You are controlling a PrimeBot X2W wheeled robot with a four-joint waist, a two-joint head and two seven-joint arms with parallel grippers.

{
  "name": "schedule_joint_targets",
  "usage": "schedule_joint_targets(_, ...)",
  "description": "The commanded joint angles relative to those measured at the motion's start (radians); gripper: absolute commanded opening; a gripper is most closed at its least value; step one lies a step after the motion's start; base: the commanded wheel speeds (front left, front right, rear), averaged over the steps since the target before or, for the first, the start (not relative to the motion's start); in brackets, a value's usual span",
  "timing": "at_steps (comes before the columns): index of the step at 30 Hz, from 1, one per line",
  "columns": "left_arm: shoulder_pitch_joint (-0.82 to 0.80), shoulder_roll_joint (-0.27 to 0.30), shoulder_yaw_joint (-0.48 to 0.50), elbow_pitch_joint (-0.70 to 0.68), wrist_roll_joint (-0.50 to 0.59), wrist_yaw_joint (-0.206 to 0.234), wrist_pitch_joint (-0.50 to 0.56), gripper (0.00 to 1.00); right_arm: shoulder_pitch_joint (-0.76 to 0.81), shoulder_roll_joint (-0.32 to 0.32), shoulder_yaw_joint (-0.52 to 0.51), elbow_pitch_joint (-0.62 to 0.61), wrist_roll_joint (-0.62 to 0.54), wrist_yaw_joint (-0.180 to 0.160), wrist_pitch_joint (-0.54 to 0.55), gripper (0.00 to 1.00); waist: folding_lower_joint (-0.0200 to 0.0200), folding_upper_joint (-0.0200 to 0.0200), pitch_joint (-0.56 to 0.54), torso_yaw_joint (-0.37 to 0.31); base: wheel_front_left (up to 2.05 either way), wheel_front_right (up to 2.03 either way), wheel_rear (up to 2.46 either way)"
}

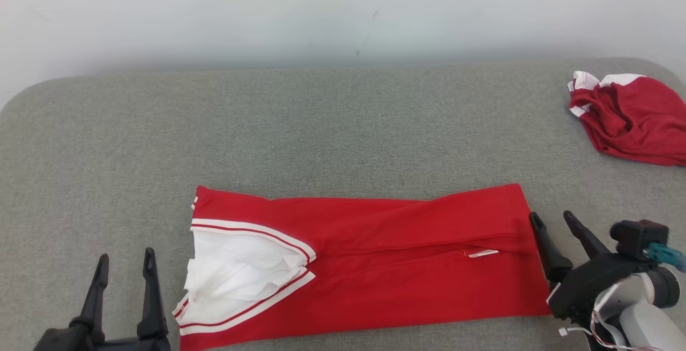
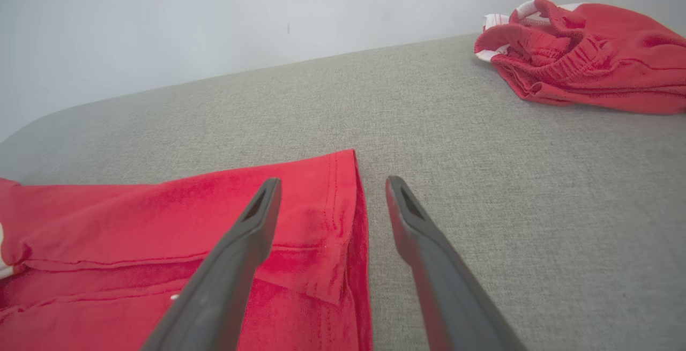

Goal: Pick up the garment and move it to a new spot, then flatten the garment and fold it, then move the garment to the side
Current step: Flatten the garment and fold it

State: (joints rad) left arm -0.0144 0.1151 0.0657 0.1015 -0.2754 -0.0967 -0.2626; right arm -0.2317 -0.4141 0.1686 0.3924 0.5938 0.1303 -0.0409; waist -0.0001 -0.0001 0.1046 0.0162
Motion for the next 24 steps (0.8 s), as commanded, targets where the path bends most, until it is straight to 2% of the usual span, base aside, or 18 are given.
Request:
schedule_joint_targets(1,0.021,-0.009,0.010,-0.004,0.030,0.003,-0.003,1.00,-0.021,0.015,-0.007,0.020,-0.026,0.000,0.017,1.00,0.0001,0.0001,-0.005,0.008,0.00,0.00,0.00)
schedule_joint_targets(3,0.025,-0.021,0.022,0.005,0.077,-0.005,-0.003,1.00,-0.057,0.037,-0.023,0.079,-0.071,0.000,0.048,1.00,0.0001,0.0001,-0.008,0.019,0.00,0.00,0.00)
schedule_joint_targets(9,0.035,-0.036,0.013,0.031,0.112,-0.017,-0.003,1.00,-0.113,0.072,-0.058,0.205,-0.119,0.000,0.061,1.00,0.0001,0.0001,-0.012,0.037,0.00,0.00,0.00)
schedule_joint_targets(14,0.037,-0.037,0.010,0.063,0.129,-0.030,-0.003,1.00,-0.153,0.110,-0.079,0.366,-0.129,0.000,0.075,1.00,0.0001,0.0001,-0.019,0.049,0.00,0.00,0.00)
schedule_joint_targets(21,0.043,-0.041,0.005,0.076,0.141,-0.033,-0.003,1.00,-0.169,0.137,-0.060,0.487,-0.111,0.000,0.075,1.00,0.0001,0.0001,-0.027,0.052,0.00,0.00,0.00)
schedule_joint_targets(22,0.044,-0.042,0.004,0.079,0.143,-0.033,-0.003,1.00,-0.172,0.143,-0.051,0.499,-0.106,0.000,0.080,0.87,0.0001,0.0001,-0.029,0.052,0.00,0.00,0.00)
schedule_joint_targets(23,0.044,-0.042,0.004,0.080,0.143,-0.033,-0.003,1.00,-0.174,0.146,-0.044,0.507,-0.098,0.000,0.078,0.45,0.0001,0.0001,-0.030,0.052,0.00,0.00,0.00)
schedule_joint_targets(24,0.045,-0.042,0.004,0.082,0.145,-0.033,-0.003,1.00,-0.175,0.148,-0.036,0.516,-0.092,0.000,0.075,0.45,0.0001,0.0001,-0.033,0.052,0.00,0.00,0.00)
